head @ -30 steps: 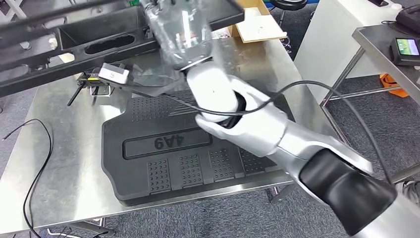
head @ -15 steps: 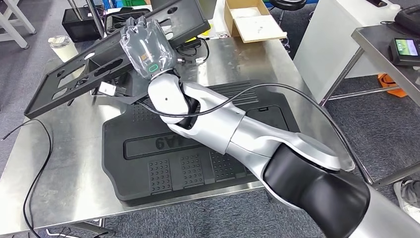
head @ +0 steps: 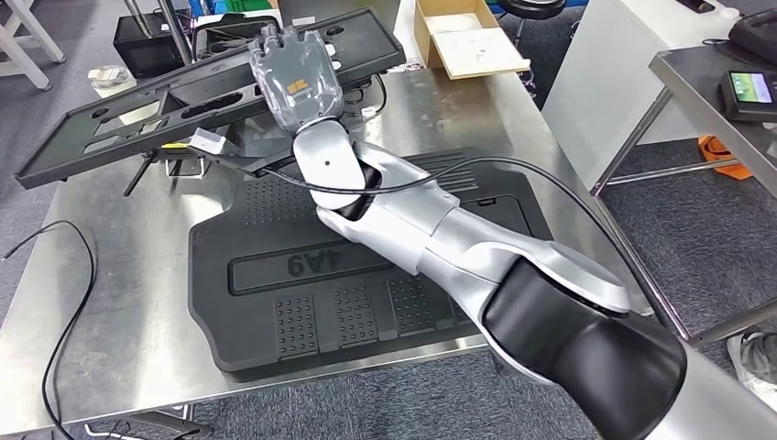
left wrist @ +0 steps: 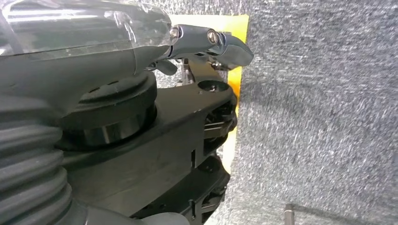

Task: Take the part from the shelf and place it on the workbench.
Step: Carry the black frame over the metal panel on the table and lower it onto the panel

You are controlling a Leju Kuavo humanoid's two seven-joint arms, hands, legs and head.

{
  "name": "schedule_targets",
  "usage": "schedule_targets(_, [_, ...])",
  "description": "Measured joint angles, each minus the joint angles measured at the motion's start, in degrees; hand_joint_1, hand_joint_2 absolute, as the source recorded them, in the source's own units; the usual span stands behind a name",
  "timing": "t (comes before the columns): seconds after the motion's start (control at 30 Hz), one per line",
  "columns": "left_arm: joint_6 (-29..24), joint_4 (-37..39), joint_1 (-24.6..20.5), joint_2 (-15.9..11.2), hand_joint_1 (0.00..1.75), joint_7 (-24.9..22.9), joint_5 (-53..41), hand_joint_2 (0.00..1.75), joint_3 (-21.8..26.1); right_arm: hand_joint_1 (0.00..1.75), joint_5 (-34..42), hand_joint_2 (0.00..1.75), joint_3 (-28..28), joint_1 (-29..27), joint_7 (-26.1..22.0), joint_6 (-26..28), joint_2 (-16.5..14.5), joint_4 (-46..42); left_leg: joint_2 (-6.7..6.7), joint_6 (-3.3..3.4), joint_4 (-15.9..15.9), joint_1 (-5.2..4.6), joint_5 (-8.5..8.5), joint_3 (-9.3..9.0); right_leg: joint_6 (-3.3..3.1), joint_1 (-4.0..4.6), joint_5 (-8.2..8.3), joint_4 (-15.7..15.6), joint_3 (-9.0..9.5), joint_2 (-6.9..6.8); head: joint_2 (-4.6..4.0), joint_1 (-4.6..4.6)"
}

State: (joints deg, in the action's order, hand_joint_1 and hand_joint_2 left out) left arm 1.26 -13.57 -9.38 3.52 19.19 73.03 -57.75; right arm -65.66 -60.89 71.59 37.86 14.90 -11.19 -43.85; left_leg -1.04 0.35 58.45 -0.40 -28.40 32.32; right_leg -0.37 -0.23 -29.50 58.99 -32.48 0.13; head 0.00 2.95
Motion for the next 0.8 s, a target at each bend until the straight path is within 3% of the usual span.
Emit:
schedule_targets(0.07, [-0.2, 0.0, 0.0, 0.0, 0.0, 0.09, 0.05, 0.0, 0.0, 0.0, 0.21, 1.75, 0.16, 0.08, 0.13, 0.16, 0.14, 0.0, 0.02, 0.0, 0.0, 0.01, 0.0, -0.02, 0.0, 0.0, 0.0, 0.0, 0.0, 0.01, 0.0, 0.0])
schedule_targets(0.27, [-3.53, 0.0, -0.04, 0.0, 0.0, 0.05, -0.73, 0.0, 0.0, 0.0, 4.34, 1.75, 0.91, 0.83, 0.15, 2.17, 0.97, -0.59, 0.02, 0.0, 0.0, 0.02, 0.0, -0.06, -0.01, 0.0, 0.01, 0.0, 0.02, 0.06, 0.0, 0.0])
schedule_targets(0.53, [-3.62, 0.04, 0.47, 0.0, 0.0, -1.92, -0.92, 0.0, 0.0, 0.0, 22.23, 1.75, 3.92, 1.48, -6.21, 7.73, 5.03, -7.19, 0.08, 0.0, 0.01, -0.01, 0.0, -0.07, -0.01, 0.0, 0.01, 0.0, 0.04, 0.09, 0.0, -0.01])
schedule_targets(0.8, [-3.17, 0.24, 0.81, 0.0, 0.0, -2.21, -1.14, 0.0, 0.0, 0.0, 24.85, 1.75, 5.39, 1.89, -6.48, 8.31, 8.0, -13.85, 0.12, 0.0, 0.0, 0.0, 0.0, -0.09, -0.01, -0.02, 0.01, -0.03, 0.05, 0.11, 0.0, 0.0])
